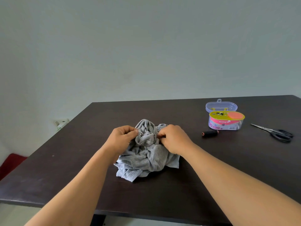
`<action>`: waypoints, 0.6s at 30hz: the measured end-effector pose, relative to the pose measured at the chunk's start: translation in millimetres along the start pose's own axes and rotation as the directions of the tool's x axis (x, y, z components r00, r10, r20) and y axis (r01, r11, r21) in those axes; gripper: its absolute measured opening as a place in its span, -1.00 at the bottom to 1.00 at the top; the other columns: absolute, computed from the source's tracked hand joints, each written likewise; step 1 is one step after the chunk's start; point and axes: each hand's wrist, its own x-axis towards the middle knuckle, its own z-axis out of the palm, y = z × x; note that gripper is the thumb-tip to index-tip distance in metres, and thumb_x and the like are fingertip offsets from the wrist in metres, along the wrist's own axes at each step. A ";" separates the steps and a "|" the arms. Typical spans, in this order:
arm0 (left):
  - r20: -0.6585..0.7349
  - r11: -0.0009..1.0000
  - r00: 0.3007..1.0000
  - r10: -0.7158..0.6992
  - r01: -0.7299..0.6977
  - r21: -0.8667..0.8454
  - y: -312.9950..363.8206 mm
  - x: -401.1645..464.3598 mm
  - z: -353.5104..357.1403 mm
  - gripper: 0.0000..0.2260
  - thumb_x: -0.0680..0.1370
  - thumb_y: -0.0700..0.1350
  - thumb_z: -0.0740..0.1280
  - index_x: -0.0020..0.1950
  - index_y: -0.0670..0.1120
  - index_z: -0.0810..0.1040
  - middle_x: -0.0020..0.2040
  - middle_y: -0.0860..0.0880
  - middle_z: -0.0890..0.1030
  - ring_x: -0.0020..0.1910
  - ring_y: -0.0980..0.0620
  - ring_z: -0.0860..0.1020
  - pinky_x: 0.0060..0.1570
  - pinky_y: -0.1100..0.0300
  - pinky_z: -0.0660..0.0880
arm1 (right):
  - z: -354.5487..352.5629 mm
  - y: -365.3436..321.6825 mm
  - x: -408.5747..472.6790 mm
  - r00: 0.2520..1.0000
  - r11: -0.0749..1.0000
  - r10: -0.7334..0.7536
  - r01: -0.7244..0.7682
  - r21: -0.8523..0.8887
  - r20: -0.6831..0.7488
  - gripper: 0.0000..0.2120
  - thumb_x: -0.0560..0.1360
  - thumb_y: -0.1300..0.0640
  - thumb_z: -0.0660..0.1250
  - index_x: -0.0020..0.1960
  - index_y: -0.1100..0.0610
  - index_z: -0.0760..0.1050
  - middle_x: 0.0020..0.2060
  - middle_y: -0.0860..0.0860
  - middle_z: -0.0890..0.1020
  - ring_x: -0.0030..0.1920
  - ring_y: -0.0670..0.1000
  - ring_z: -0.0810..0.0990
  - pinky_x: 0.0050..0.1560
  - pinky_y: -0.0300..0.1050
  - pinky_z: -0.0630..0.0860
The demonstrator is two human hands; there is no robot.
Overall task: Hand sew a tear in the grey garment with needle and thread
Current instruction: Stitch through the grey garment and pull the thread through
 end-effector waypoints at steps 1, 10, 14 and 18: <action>-0.015 1.000 1.000 0.006 -0.006 0.008 0.7 -0.8 0.1 -0.84 0.56 -0.11 0.42 -0.21 -0.05 0.70 -0.14 -0.26 0.66 -0.17 -0.15 0.59 0.11 -0.30 0.56 | 1.2 0.3 0.2 1.000 1.000 -0.003 0.003 -0.004 0.012 -0.73 0.53 0.22 0.25 -0.04 -0.04 0.69 -0.15 -0.03 0.69 -0.16 0.07 0.64 -0.09 0.07 0.64; -0.120 0.933 0.984 0.133 -0.083 0.351 17.5 -6.9 -7.5 -0.87 0.55 -0.02 0.41 -0.19 0.05 0.68 -0.23 -0.02 0.71 -0.24 -0.05 0.63 -0.13 0.02 0.61 | -7.1 -3.8 -11.8 1.000 1.000 -0.001 0.001 -0.022 -0.019 -0.80 0.55 0.20 0.22 0.01 0.13 0.62 -0.10 0.03 0.67 -0.12 0.12 0.62 -0.08 0.17 0.62; -0.119 0.850 0.980 0.157 -0.073 0.521 21.3 -11.6 -2.6 -0.91 0.58 -0.04 0.34 -0.06 0.05 0.64 -0.15 -0.01 0.68 -0.25 0.04 0.56 -0.28 0.16 0.46 | -14.2 -13.8 -25.4 0.999 0.994 -0.034 0.031 -0.107 -0.028 -0.77 0.61 0.17 0.15 0.16 0.08 0.54 0.15 0.05 0.52 0.17 0.18 0.48 0.12 0.20 0.46; -0.210 0.733 0.947 0.242 -0.037 0.679 29.8 -17.7 6.7 -0.66 0.57 -0.04 0.24 0.34 -0.01 0.52 0.35 -0.10 0.48 0.26 -0.17 0.48 0.22 -0.05 0.44 | -24.9 -11.9 -36.0 0.997 0.995 -0.052 0.047 -0.089 -0.062 -0.66 0.64 0.11 0.18 0.40 0.09 0.43 0.39 0.06 0.41 0.36 0.18 0.36 0.28 0.25 0.39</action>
